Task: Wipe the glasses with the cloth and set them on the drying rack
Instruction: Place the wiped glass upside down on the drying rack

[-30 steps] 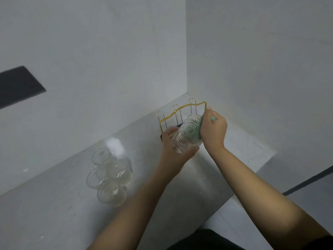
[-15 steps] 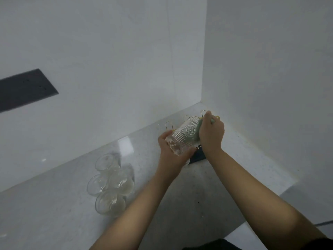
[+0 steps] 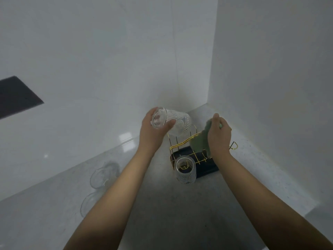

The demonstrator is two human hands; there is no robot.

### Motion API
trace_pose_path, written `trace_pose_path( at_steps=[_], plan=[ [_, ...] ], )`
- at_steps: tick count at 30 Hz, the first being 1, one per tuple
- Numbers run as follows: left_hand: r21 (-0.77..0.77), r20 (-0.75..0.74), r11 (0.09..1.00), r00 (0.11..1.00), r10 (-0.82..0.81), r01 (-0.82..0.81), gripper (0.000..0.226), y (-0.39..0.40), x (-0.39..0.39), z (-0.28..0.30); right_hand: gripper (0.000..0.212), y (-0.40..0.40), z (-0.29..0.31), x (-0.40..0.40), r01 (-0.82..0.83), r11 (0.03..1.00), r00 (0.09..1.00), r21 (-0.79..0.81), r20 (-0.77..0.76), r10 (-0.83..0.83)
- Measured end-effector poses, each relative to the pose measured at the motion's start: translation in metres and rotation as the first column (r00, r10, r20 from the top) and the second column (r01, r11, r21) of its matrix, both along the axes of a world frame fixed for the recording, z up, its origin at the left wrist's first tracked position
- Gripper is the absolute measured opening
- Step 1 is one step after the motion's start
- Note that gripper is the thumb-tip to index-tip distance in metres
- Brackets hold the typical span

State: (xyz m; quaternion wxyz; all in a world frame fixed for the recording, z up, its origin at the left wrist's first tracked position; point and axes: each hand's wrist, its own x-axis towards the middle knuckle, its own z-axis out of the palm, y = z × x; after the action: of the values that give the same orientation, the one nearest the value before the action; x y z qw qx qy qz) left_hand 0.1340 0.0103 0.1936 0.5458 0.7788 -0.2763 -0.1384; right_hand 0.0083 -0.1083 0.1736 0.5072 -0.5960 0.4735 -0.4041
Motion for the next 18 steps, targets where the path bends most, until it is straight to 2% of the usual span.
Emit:
trace_pose_path(
  at_steps=[4,7,11,18],
  plan=[
    [0.164,0.198,0.986,0.979,-0.043,0.01,0.059,-0.019,0.033,-0.013,0.047,-0.003,0.0,0.001,-0.014,0.999,0.998,0.032,0.054,0.012],
    [0.33,0.278,0.944,0.955,-0.102,0.005,0.071,-0.028,0.041,-0.024,0.048,-0.002,-0.001,0.002,-0.027,0.996,0.998,0.08,0.064,0.022],
    [0.462,0.268,0.887,0.95,-0.158,0.017,0.08,-0.037,0.042,-0.045,0.04,0.001,-0.003,0.005,-0.051,0.988,0.996,0.147,0.074,0.04],
    [0.554,0.174,0.83,0.967,-0.184,0.059,0.086,-0.047,0.045,-0.073,0.036,0.001,-0.007,0.008,-0.046,0.975,0.996,0.217,0.086,0.028]
  ],
)
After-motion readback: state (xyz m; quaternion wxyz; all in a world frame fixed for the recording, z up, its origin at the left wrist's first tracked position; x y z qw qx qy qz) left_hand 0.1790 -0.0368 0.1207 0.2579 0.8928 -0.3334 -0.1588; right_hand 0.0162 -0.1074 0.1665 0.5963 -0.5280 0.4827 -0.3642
